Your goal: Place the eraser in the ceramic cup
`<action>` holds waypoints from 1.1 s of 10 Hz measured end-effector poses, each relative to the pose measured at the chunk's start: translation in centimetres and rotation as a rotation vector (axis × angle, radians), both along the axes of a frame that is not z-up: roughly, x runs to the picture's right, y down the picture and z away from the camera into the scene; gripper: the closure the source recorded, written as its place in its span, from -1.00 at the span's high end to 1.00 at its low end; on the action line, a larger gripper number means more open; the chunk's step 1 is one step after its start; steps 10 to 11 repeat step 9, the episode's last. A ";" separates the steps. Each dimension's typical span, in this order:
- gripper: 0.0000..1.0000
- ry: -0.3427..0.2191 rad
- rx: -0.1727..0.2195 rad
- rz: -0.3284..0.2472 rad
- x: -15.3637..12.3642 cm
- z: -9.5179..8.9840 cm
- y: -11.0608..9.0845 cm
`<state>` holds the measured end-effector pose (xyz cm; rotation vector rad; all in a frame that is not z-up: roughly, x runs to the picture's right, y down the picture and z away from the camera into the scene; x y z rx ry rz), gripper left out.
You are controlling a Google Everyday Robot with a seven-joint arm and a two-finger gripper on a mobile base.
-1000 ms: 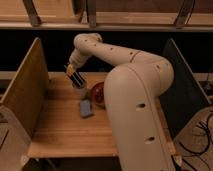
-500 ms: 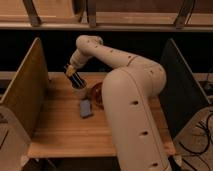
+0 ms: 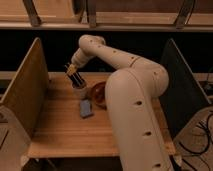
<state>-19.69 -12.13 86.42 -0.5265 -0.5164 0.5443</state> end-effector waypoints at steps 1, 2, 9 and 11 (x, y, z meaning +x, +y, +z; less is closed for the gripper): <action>0.57 0.000 -0.001 0.016 0.3 -0.1 0.1; 0.60 0.000 -0.005 0.025 0.4 -0.1 0.3; 0.60 -0.007 -0.020 0.045 0.6 -0.4 1.3; 0.60 -0.007 -0.020 0.045 0.6 -0.4 1.3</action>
